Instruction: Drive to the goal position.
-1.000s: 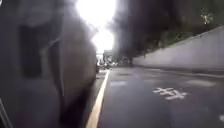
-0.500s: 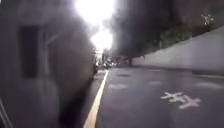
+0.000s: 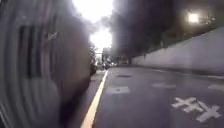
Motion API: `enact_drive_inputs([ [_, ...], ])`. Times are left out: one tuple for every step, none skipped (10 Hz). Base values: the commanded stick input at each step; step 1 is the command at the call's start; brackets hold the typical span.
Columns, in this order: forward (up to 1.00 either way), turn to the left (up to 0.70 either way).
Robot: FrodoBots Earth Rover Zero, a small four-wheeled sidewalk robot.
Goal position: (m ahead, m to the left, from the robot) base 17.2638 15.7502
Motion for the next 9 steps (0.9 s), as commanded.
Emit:
enact_drive_inputs([
  [0.7, 0.0],
  [0.7, 0.0],
  [0.7, 0.0],
  [0.7, 0.0],
  [0.7, 0.0],
  [0.7, 0.0],
  [0.7, 0.04],
  [0.7, 0.12],
  [0.7, 0.14],
])
